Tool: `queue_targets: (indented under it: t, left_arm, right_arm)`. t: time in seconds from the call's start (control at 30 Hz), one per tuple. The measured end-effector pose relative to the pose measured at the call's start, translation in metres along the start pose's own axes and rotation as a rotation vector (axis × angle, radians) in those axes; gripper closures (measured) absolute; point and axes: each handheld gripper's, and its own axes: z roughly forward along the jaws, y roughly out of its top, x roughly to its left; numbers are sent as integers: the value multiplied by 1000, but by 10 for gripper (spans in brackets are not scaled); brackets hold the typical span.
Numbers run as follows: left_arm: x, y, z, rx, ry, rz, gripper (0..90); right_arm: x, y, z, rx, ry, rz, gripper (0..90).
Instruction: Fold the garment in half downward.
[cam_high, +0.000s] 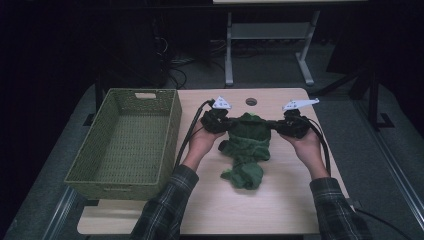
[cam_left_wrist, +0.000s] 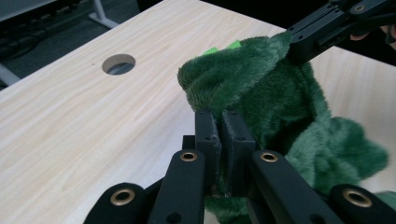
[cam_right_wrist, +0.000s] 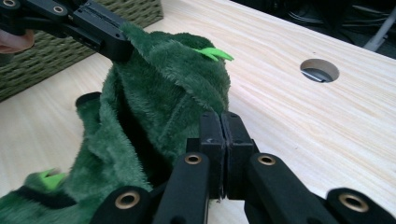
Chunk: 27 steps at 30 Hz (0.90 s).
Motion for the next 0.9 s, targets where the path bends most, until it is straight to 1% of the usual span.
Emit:
queue_targets:
  t: [0.1, 0.13, 0.23, 0.33, 0.53, 0.63, 0.7, 0.8, 0.9]
  left_arm:
    - [-5, -1, -6, -13, -16, -11, 860]
    - [-6, -2, -8, -9, -17, -2, 860]
    - [-10, -4, -12, -14, -26, -5, 860]
    - [-15, -6, -16, -15, -34, 1, 860]
    - [-25, -11, -25, -19, -45, 13, 860]
    - [-30, -14, -29, -17, -53, 17, 860]
    - [-32, -15, -32, -15, -57, 22, 860]
    - [-35, -19, -36, -21, -79, 7, 860]
    - [-37, -23, -40, -22, -103, -6, 861]
  right_arm:
    - [5, -2, -5, -16, 3, -12, 887]
    - [6, -3, -6, -17, 6, -15, 888]
    - [11, -5, -10, -23, 13, -27, 887]
    - [16, -6, -15, -16, 17, -40, 887]
    - [30, -11, -24, -25, 25, -76, 887]
    - [36, -14, -26, -13, 37, -85, 887]
    - [40, -17, -28, -20, 32, -105, 887]
    - [45, -21, -29, -16, 40, -104, 887]
    - [48, -24, -31, -7, 59, -104, 887]
